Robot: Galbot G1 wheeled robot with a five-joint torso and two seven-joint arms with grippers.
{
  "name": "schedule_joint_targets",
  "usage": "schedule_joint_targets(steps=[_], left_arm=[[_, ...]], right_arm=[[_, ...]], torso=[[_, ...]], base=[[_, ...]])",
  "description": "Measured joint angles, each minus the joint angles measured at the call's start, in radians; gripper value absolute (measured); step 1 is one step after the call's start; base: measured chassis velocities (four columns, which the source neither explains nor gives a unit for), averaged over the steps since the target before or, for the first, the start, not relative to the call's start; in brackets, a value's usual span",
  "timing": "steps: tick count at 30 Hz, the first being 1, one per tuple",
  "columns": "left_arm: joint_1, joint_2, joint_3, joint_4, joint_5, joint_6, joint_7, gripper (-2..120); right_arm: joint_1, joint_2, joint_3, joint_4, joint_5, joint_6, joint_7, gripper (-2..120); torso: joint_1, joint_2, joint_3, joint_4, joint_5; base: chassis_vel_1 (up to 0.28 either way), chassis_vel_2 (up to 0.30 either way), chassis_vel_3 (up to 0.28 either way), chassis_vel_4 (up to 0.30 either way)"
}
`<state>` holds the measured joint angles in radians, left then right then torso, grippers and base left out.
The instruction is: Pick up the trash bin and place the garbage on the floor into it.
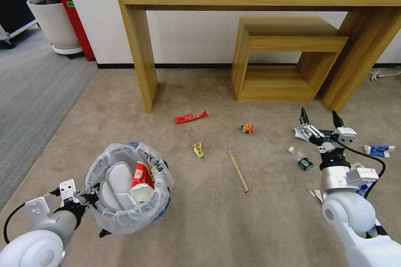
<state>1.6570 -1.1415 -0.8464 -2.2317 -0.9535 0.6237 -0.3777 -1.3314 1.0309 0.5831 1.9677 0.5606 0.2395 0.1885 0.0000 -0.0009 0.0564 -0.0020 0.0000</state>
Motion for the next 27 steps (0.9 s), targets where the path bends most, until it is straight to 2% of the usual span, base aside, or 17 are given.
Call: schedule_joint_targets(steps=[16,27], left_arm=[[-0.005,-0.001,0.002,0.008,0.002,-0.003,0.001,1],[-0.007,0.005,0.002,0.015,0.0,-0.003,0.0,1]], right_arm=[[0.014,0.0,-0.016,-0.014,-0.005,0.02,-0.005,100],[0.017,-0.005,-0.028,-0.015,-0.004,0.037,-0.008,100]], torso=[[0.0,0.0,0.0,0.0,0.0002],[0.0,0.0,0.0,0.0,0.0]], base=[[-0.113,0.108,0.115,-0.11],[-0.015,0.001,0.01,-0.008]])
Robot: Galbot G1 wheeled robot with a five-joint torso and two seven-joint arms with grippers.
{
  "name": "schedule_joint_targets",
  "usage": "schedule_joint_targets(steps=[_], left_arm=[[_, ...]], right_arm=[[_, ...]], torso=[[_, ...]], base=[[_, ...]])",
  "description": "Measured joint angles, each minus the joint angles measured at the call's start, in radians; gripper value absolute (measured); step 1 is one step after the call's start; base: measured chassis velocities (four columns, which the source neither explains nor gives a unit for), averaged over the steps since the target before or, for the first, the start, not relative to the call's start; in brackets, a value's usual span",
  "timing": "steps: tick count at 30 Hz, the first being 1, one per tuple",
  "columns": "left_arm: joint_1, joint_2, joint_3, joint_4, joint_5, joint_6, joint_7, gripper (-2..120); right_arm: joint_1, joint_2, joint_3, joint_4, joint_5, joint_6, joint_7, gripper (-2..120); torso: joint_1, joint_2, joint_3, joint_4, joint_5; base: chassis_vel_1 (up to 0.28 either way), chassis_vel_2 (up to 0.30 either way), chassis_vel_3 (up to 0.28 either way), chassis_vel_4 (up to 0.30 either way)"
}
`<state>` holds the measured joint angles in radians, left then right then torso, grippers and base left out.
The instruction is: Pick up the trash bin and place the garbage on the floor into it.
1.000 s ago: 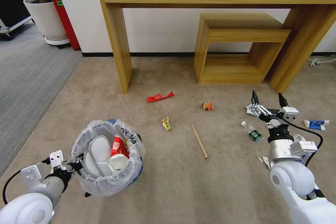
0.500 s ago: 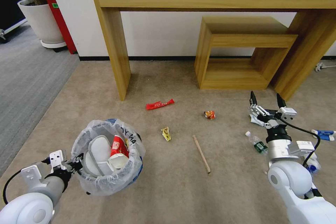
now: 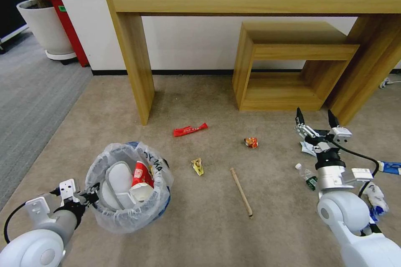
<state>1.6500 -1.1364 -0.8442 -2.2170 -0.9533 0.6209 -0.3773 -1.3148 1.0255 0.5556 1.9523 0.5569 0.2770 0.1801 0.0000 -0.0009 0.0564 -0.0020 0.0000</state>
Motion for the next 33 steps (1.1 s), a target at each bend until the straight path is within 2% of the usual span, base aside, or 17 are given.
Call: schedule_joint_targets(steps=[13,24,28,30,31,32,33], left_arm=[[-0.014,0.003,0.011,0.019,0.0,0.0,0.0,1],[-0.007,-0.01,0.006,0.015,0.007,0.002,0.001,1],[-0.005,-0.017,0.01,0.021,0.021,0.0,0.01,1],[-0.01,-0.023,0.013,0.026,0.026,-0.002,0.012,1],[-0.011,-0.025,0.014,0.027,0.028,-0.003,0.013,1],[-0.011,-0.025,0.014,0.027,0.028,-0.003,0.013,1],[-0.012,-0.03,0.017,0.028,0.033,-0.004,0.014,1]], right_arm=[[0.019,-0.037,-0.031,0.006,0.066,-0.133,0.075,100],[0.066,-0.045,-0.083,-0.027,0.076,-0.146,0.089,100],[0.074,-0.065,-0.112,-0.026,0.109,-0.212,0.108,100],[0.091,-0.086,-0.147,-0.02,0.187,-0.319,0.161,100],[0.098,-0.093,-0.159,-0.018,0.211,-0.361,0.187,100],[0.098,-0.093,-0.159,-0.018,0.211,-0.361,0.187,100],[0.108,-0.105,-0.179,-0.017,0.245,-0.423,0.23,100]], torso=[[0.0,0.0,0.0,0.0,0.0],[0.0,0.0,0.0,0.0,0.0],[0.0,0.0,0.0,0.0,0.0],[0.0,0.0,0.0,0.0,0.0001],[0.0,0.0,0.0,0.0,0.0001],[0.0,0.0,0.0,0.0,0.0001],[0.0,0.0,0.0,0.0,0.0]], base=[[0.0,0.0,0.0,0.0],[0.0,0.0,0.0,0.0],[0.0,0.0,0.0,0.0],[0.0,0.0,0.0,0.0],[0.0,0.0,0.0,0.0],[0.0,0.0,0.0,0.0],[0.0,0.0,0.0,0.0]])
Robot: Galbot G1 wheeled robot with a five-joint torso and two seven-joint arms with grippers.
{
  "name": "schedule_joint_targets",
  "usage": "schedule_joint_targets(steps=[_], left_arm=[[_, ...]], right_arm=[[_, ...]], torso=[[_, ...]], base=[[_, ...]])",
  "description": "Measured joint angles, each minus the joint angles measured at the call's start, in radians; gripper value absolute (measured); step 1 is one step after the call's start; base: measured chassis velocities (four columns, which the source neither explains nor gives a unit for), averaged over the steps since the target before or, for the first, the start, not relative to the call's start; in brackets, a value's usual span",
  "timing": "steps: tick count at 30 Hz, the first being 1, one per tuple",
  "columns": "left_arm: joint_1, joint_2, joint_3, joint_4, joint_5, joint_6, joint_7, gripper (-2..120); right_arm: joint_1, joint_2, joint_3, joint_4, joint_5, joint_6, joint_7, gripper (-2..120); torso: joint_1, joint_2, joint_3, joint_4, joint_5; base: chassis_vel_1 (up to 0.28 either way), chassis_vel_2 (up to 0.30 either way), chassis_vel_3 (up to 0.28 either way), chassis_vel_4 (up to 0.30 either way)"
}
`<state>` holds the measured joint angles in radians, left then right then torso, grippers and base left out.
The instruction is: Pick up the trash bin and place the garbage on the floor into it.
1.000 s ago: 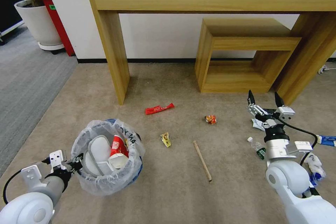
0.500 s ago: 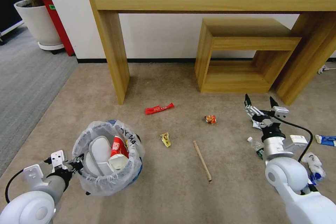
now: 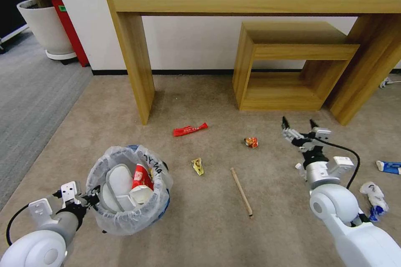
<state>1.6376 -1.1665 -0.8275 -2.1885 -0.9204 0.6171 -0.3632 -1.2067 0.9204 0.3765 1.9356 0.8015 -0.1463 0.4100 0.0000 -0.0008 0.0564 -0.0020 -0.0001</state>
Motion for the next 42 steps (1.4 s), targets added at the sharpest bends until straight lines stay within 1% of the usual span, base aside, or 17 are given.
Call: schedule_joint_targets(steps=[3,4,7,11,12,14,16,18,19,21,22,25,29,30,34,38,42], left_arm=[[0.0,-0.01,0.004,0.004,0.013,-0.002,0.005,1],[0.0,-0.01,0.004,0.004,0.013,-0.002,0.005,1],[0.001,-0.014,0.004,0.007,0.018,-0.006,0.009,1],[0.001,-0.015,0.003,0.01,0.019,-0.007,0.01,1],[-0.002,-0.015,0.003,0.017,0.019,-0.009,0.011,1],[-0.007,-0.018,0.005,0.028,0.023,-0.012,0.014,1],[-0.008,-0.02,0.006,0.033,0.026,-0.015,0.016,1],[-0.009,-0.026,0.012,0.043,0.036,-0.019,0.022,1],[-0.009,-0.026,0.012,0.043,0.036,-0.019,0.022,1],[-0.01,-0.031,0.016,0.05,0.042,-0.021,0.025,1],[-0.01,-0.031,0.016,0.05,0.042,-0.021,0.025,1],[-0.011,-0.033,0.018,0.055,0.045,-0.024,0.027,1],[-0.014,-0.033,0.02,0.062,0.045,-0.025,0.027,1],[-0.014,-0.033,0.02,0.062,0.045,-0.025,0.027,1],[-0.022,-0.028,0.03,0.076,0.046,-0.026,0.027,1],[-0.021,-0.028,0.03,0.078,0.046,-0.029,0.027,1],[-0.021,-0.028,0.031,0.082,0.049,-0.032,0.027,1]], right_arm=[[0.033,-0.032,-0.072,-0.002,0.109,-0.154,0.118,100],[0.033,-0.032,-0.072,-0.002,0.109,-0.154,0.118,100],[0.086,-0.057,-0.169,-0.04,0.176,-0.235,0.181,100],[0.108,-0.067,-0.208,-0.055,0.194,-0.257,0.196,100],[0.141,-0.083,-0.271,-0.071,0.235,-0.31,0.232,100],[0.179,-0.101,-0.332,-0.086,0.286,-0.378,0.266,100],[0.196,-0.107,-0.359,-0.094,0.318,-0.407,0.288,100],[0.236,-0.117,-0.404,-0.108,0.414,-0.512,0.337,100],[0.236,-0.117,-0.404,-0.108,0.414,-0.512,0.337,100],[0.275,-0.116,-0.446,-0.124,0.487,-0.582,0.381,100],[0.275,-0.116,-0.446,-0.124,0.487,-0.582,0.381,100],[0.343,-0.099,-0.534,-0.191,0.501,-0.602,0.387,100],[0.396,-0.069,-0.592,-0.265,0.485,-0.602,0.368,100],[0.396,-0.069,-0.592,-0.265,0.485,-0.602,0.368,100],[0.438,-0.036,-0.642,-0.371,0.444,-0.597,0.323,100],[0.455,-0.021,-0.662,-0.409,0.435,-0.589,0.314,100],[0.474,0.009,-0.702,-0.471,0.413,-0.546,0.306,100]], torso=[[0.0,0.0,0.0,-0.0002,0.0001],[0.0,0.0,0.0,-0.0002,0.0001],[0.0,0.0,0.0,0.0,0.0003],[0.0,0.0,0.0,0.0,0.0002],[0.0,0.0,0.0,-0.0001,0.0001],[0.0,0.0,0.0,-0.0001,0.0],[0.0,0.0,0.0,-0.0001,-0.0002],[0.0,0.0,0.0,0.0,-0.0001],[0.0,0.0,0.0,0.0,-0.0001],[0.0,0.0,0.0,-0.0001,0.0002],[0.0,0.0,0.0,-0.0001,0.0002],[0.0,0.0,0.0,-0.0001,0.0002],[0.0,0.0,0.0,0.0001,0.0001],[0.0,0.0,0.0,0.0001,0.0001],[0.0,0.0,0.0,-0.0002,0.0],[0.0,0.0,0.0,-0.0001,-0.0001],[0.0,0.0,0.0,0.0,0.0]], base=[[0.0,0.0,0.0,0.0],[0.0,0.0,0.0,0.0],[0.0,0.0,0.0,0.0],[0.0,0.0,0.0,0.0],[0.0,0.0,0.0,0.0],[0.0,0.0,0.0,0.0],[0.0,0.0,0.0,0.0],[0.0,0.0,0.0,0.0],[0.0,0.0,0.0,0.0],[0.0,0.0,0.0,0.0],[0.0,0.0,0.0,0.0],[0.0,0.0,0.0,0.0],[0.0,0.0,0.0,0.0],[0.0,0.0,0.0,0.0],[0.0,0.0,0.0,0.0],[0.0,0.0,0.0,0.0],[0.0,0.0,0.0,0.0]])
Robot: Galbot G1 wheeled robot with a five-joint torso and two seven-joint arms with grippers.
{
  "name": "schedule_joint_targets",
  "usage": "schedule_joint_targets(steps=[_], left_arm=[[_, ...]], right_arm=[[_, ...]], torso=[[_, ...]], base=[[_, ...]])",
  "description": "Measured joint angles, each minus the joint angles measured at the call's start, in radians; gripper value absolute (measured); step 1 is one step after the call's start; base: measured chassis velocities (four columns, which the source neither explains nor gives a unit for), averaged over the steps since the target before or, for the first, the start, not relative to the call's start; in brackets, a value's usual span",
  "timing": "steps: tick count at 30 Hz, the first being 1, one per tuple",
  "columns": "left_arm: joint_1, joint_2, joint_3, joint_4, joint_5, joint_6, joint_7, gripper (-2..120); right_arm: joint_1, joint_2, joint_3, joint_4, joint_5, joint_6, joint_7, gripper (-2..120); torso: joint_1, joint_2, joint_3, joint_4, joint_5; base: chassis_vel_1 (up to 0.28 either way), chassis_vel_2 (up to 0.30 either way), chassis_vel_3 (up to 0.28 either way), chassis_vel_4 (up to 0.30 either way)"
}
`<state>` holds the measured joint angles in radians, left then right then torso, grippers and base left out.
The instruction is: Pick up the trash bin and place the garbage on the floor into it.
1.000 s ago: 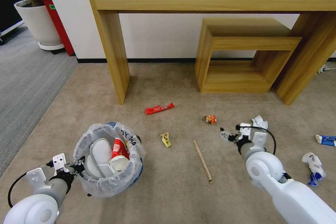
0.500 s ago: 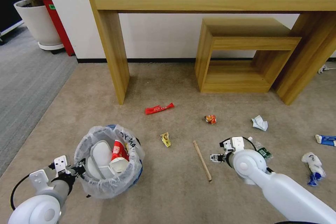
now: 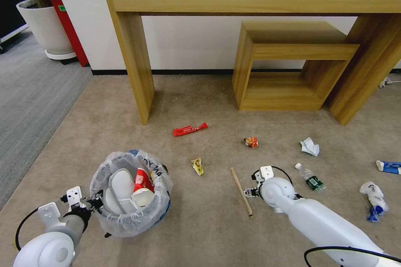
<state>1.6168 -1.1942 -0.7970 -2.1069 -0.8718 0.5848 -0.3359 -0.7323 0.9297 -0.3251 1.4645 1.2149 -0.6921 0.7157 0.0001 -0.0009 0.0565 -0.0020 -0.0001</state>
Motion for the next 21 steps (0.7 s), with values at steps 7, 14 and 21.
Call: schedule_joint_targets(steps=[7,14,21], left_arm=[[-0.001,0.0,0.0,0.004,0.0,-0.002,0.0,1],[-0.001,0.003,-0.004,0.013,-0.001,-0.009,0.001,1],[-0.002,0.005,-0.005,0.015,-0.002,-0.013,0.002,1]], right_arm=[[0.003,0.035,-0.027,-0.051,-0.03,0.019,-0.018,99],[0.002,0.073,-0.041,-0.093,-0.077,0.047,-0.041,97],[-0.002,0.094,-0.049,-0.117,-0.112,0.065,-0.062,95]], torso=[[0.0,0.0,0.0,0.0,-0.0001],[0.0,0.0,0.0,0.0,-0.0001],[0.0,0.0,0.0,0.0,0.0001]], base=[[0.0,0.0,0.0,0.0],[0.0,0.0,0.0,0.0],[0.0,0.0,0.0,0.0]])
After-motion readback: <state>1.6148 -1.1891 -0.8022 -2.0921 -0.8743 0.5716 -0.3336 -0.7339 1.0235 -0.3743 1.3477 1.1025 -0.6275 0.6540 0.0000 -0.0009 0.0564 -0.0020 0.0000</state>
